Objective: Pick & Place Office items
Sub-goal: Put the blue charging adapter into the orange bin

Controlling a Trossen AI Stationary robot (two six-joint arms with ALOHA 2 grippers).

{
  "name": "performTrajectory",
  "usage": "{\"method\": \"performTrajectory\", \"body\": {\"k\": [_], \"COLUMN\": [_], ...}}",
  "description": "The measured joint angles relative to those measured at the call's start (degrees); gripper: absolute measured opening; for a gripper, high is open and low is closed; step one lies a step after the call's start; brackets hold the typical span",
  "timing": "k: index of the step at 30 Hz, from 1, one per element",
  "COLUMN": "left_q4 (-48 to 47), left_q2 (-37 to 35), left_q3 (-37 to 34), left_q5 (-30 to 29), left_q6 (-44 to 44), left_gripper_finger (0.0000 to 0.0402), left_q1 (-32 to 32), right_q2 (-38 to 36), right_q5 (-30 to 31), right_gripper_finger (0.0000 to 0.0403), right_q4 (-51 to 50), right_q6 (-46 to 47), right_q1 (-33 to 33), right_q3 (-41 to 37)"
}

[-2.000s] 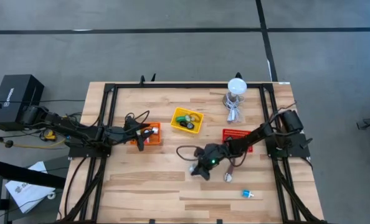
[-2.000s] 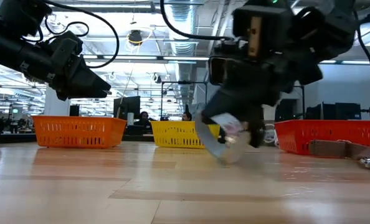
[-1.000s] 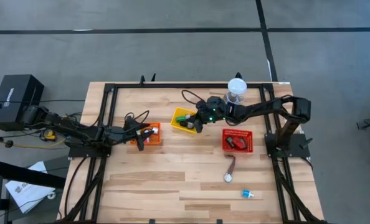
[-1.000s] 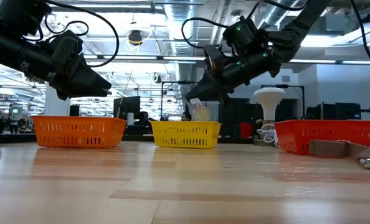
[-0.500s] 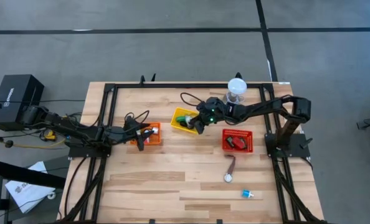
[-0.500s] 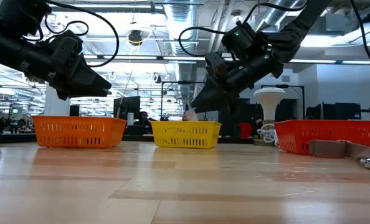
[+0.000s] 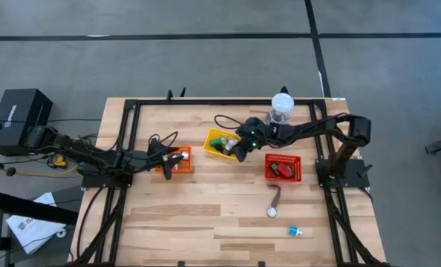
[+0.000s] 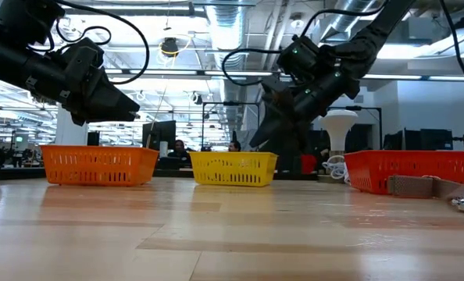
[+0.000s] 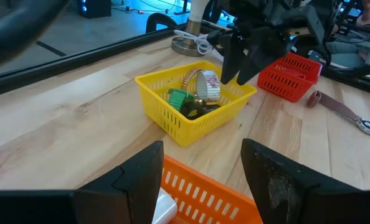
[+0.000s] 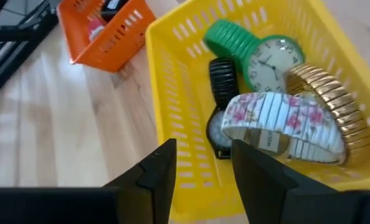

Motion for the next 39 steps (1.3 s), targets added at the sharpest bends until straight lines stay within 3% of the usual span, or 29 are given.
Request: {"method": "performTrajectory", "body": {"k": [6, 14, 19, 26, 33, 39], "left_q4": [0.0, 0.0, 0.1, 0.6, 1.3, 2.2], "left_q2": [0.0, 0.0, 0.0, 0.0, 0.0, 0.0], "left_q3": [0.0, 0.0, 0.0, 0.0, 0.0, 0.0], "left_q5": [0.0, 0.0, 0.0, 0.0, 0.0, 0.0], "left_q6": [0.0, -0.6, -1.4, -1.5, -1.5, -1.5], "left_gripper_finger": [0.0209, 0.0209, 0.0209, 0.0209, 0.0209, 0.0209], "left_q1": [0.0, 0.0, 0.0, 0.0, 0.0, 0.0], "right_q2": [-3.3, -10.7, -14.8, -19.2, -19.6, -16.9], "right_q5": [-5.0, -4.9, -4.0, 2.0, 9.8, 10.3], "right_gripper_finger": [0.0145, 0.0141, 0.0141, 0.0140, 0.0140, 0.0140], "right_q4": [-5.0, -20.6, -31.4, -40.1, -45.4, -48.5], "right_q6": [1.0, 1.1, 1.6, 5.2, 17.8, 27.5], "right_q1": [0.4, 6.7, 15.3, 30.7, 45.5, 54.2], "right_q3": [1.6, 4.5, 6.3, 7.4, 7.4, 7.4]}}
